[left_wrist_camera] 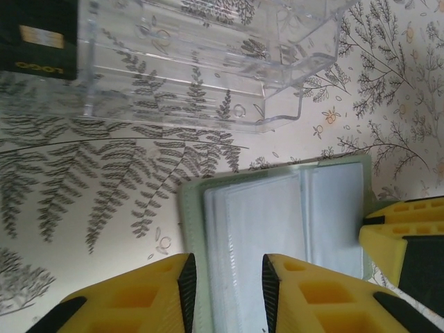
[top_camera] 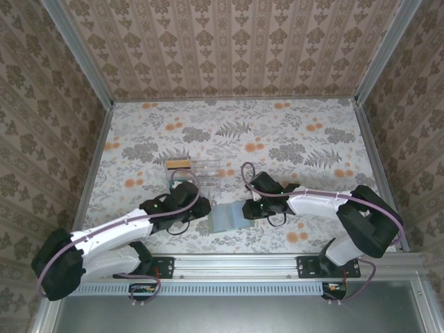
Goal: Take the credit cards out of the card holder
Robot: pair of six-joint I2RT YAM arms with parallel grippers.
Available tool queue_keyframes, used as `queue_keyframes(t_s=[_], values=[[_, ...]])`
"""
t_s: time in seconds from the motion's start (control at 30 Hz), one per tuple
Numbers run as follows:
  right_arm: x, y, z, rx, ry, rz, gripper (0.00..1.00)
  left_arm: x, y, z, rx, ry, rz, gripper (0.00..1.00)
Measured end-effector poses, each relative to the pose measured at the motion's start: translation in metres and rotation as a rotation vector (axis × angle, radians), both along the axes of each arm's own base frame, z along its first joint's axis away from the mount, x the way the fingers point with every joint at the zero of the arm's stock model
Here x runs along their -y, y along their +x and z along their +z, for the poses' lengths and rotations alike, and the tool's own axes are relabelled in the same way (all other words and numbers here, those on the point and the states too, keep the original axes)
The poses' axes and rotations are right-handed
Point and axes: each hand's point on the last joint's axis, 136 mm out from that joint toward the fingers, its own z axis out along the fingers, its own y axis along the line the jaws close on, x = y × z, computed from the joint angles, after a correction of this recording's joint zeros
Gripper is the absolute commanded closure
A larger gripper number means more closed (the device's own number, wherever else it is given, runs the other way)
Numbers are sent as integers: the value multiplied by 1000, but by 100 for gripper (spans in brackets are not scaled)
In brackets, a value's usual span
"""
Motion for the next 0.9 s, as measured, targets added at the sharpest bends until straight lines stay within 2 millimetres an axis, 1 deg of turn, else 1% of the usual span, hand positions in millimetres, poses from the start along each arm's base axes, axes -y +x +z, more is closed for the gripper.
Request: queue_keyframes(t_s=[0.1,0.17,0.3,0.47,0.63,0.9], values=[[-3,-2,-1,8,-3,6,81,7,0,-5,-18,-8,-15,66],[-5,-2,0,10,-2,4,81,9,-2,-13,-42,3,-25,67],[-7,-4,0,16,-6,0,81,10,-8,-32,-104,40,-42,68],[-9,-4,0,13,-5,-12,82,11,-14,-45,-156,58,-61,69],[-8,-5,-2,14,-6,-17,82,13,-15,-49,-172,62,-66,70],[-8,-4,-2,18,-1,-24,82,19,-14,-47,-167,59,-83,68]])
